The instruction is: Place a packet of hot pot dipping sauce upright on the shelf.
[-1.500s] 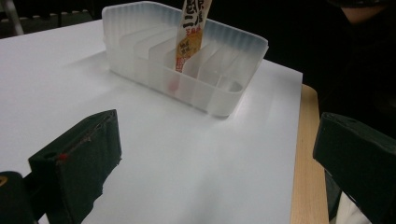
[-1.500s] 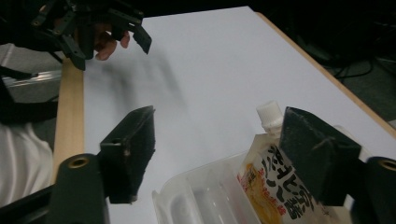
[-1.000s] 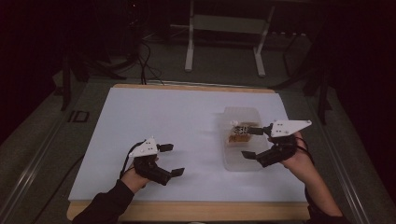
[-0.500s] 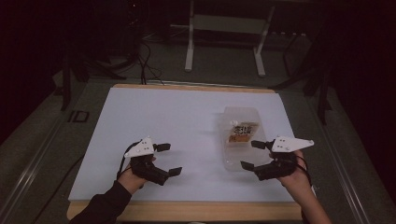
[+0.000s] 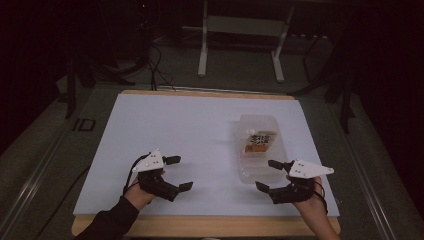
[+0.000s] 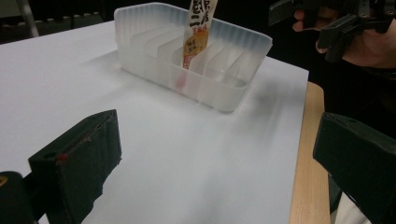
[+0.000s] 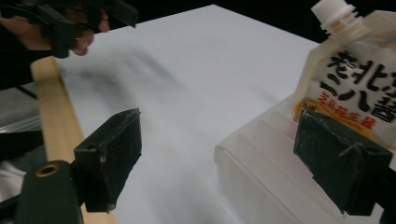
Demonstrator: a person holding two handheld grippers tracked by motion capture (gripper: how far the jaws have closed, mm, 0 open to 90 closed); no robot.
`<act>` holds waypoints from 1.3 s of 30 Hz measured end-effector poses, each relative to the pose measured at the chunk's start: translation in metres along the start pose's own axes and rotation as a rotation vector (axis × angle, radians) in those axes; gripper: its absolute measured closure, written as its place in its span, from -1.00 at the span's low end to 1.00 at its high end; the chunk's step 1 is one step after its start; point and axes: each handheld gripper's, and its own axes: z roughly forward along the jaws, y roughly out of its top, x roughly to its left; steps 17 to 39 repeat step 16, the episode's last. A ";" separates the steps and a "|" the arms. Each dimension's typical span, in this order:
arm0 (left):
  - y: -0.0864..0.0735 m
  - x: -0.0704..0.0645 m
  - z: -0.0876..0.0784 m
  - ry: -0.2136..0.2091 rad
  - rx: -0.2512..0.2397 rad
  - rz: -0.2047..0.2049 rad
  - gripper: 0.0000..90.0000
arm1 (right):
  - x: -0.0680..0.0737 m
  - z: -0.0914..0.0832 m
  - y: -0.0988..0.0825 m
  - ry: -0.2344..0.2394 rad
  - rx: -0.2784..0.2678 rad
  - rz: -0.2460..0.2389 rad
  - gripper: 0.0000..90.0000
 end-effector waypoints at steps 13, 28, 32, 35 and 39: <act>-0.007 -0.005 0.009 -0.019 0.037 0.047 -0.97 | 0.004 0.002 -0.012 -0.002 0.016 -0.080 -0.67; -0.011 -0.004 0.012 -0.024 0.053 0.045 -0.97 | 0.004 0.001 -0.012 0.004 0.008 -0.085 -0.67; -0.011 -0.004 0.012 -0.024 0.053 0.045 -0.97 | 0.004 0.001 -0.012 0.004 0.008 -0.085 -0.67; -0.011 -0.004 0.012 -0.024 0.053 0.045 -0.97 | 0.004 0.001 -0.012 0.004 0.008 -0.085 -0.67; -0.011 -0.004 0.012 -0.024 0.053 0.045 -0.97 | 0.004 0.001 -0.012 0.004 0.008 -0.085 -0.67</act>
